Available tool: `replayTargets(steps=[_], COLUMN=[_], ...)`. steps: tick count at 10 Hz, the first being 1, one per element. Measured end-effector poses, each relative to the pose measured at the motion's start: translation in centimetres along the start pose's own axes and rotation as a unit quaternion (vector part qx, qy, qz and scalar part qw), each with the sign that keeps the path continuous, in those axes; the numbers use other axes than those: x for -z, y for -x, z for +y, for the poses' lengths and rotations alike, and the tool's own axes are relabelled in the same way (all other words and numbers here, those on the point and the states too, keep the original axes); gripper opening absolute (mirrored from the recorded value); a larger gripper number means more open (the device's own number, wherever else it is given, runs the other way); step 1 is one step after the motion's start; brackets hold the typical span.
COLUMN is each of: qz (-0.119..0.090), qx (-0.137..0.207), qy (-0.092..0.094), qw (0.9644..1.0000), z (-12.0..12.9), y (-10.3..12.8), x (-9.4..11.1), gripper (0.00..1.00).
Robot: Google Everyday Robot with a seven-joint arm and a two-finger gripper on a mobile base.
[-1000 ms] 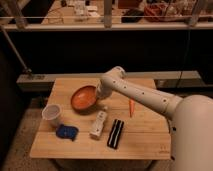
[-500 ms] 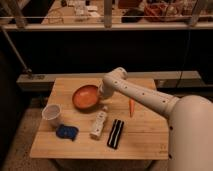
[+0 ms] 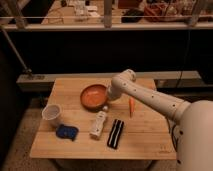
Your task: Drag the ceramic bowl in a circle
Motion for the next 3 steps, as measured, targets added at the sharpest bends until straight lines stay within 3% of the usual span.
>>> replayTargets(steps=[3], qz=[-0.005], qx=[-0.008], qy=[0.022], qw=[0.9997], z=[3.2], y=[2.3], x=[0.4], gripper=[0.07])
